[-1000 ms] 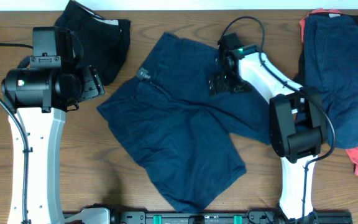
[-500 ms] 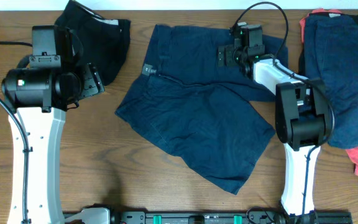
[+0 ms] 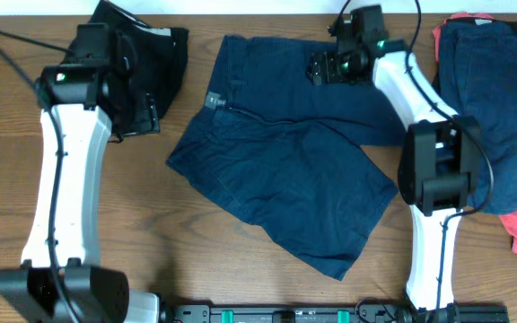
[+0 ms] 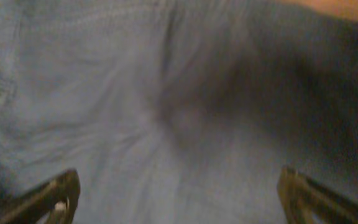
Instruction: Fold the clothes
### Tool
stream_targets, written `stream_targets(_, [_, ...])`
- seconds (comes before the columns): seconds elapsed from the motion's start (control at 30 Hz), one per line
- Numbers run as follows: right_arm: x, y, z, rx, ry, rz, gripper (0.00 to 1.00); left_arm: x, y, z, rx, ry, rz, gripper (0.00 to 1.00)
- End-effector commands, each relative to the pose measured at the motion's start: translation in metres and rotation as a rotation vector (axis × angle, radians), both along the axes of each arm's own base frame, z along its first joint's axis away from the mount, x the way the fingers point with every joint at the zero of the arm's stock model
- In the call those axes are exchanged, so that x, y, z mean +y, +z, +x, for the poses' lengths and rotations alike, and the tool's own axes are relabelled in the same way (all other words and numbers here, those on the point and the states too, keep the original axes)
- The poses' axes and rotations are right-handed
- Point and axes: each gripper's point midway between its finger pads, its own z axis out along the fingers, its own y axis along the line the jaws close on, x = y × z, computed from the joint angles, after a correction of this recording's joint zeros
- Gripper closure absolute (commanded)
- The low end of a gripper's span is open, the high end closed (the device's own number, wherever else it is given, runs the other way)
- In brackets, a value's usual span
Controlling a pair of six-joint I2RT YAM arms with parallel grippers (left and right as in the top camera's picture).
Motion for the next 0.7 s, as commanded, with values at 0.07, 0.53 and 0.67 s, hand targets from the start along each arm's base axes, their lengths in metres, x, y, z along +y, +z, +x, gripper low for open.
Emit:
stream_targets(0.07, [0.013,0.096,-0.051,0.009,0.130,0.033,0.01,-0.027,-0.042,0.009,0.132,-0.305,-0.095,0.22])
stream_targets(0.53, [0.004,0.090,-0.160,0.418,0.152,-0.023,0.04,-0.060,-0.136,-0.019,0.503,-0.463,-0.354,0.33])
stream_targets(0.67, [0.005,0.095,-0.173,0.448,0.172,-0.032,0.09,-0.060,-0.153,-0.018,0.536,-0.464,-0.363,0.33])
